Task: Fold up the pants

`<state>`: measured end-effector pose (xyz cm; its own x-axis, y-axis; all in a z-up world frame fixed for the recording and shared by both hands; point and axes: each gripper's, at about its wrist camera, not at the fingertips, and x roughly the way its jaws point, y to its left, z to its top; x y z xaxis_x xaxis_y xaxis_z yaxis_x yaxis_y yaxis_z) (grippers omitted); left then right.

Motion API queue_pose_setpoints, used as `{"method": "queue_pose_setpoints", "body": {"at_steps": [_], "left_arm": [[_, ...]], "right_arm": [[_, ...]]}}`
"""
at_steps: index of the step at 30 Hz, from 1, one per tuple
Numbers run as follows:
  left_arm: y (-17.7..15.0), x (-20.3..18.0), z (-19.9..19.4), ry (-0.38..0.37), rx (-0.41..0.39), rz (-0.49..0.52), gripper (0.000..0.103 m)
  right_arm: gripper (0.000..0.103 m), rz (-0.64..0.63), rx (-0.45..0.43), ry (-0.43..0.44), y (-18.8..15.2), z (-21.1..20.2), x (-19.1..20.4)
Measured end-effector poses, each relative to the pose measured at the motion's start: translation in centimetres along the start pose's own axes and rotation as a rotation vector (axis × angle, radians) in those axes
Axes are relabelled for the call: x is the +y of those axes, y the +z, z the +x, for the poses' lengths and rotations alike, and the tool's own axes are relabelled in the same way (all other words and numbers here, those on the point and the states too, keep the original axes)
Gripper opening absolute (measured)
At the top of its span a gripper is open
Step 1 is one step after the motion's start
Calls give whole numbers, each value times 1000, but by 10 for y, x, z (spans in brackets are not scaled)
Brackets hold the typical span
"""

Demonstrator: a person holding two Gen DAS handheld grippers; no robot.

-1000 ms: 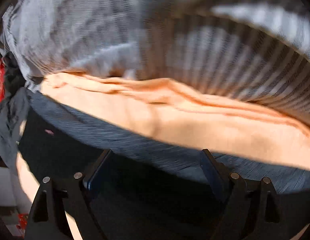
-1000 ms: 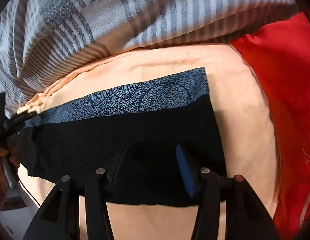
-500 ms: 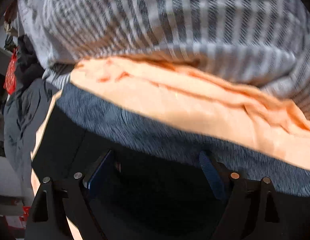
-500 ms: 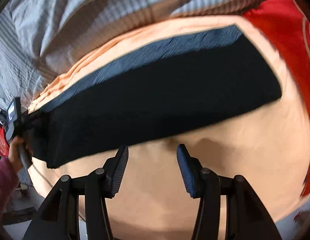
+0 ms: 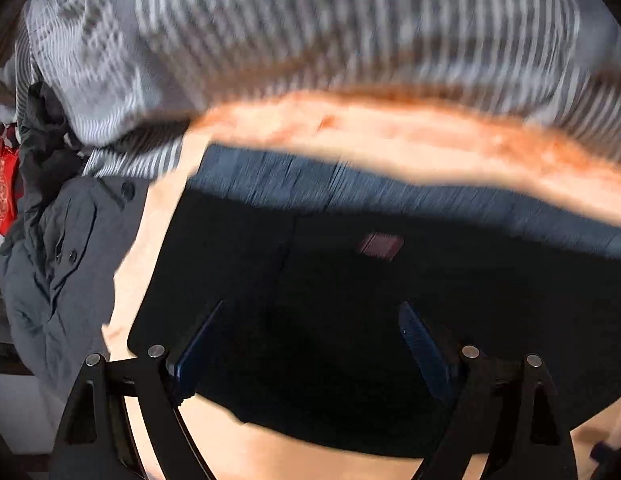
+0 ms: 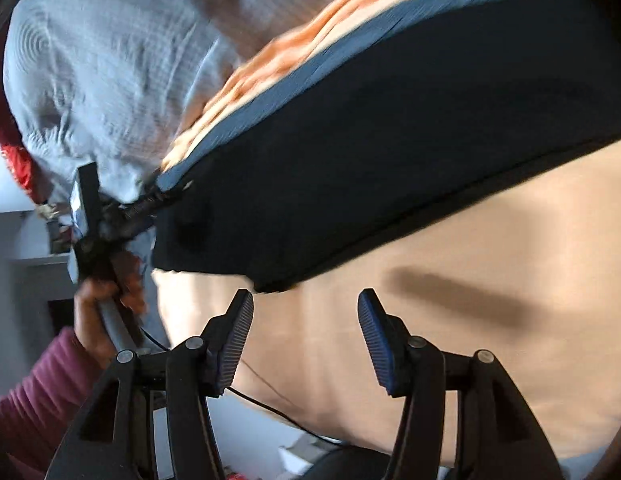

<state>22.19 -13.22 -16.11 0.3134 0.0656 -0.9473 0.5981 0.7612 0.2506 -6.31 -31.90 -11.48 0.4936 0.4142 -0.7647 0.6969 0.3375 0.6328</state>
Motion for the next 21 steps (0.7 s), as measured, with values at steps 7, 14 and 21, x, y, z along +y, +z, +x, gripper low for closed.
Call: {"method": "queue_pose_setpoints", "body": {"at_steps": [7, 14, 21], "left_arm": [[-13, 23, 16, -80, -33, -78, 95], [-14, 19, 12, -91, -42, -69, 95], [-13, 22, 14, -81, -47, -71, 100]], "right_arm": [[59, 35, 52, 78, -10, 69, 20], [41, 121, 18, 136, 4, 86, 16], [5, 109, 59, 75, -6, 84, 12]]}}
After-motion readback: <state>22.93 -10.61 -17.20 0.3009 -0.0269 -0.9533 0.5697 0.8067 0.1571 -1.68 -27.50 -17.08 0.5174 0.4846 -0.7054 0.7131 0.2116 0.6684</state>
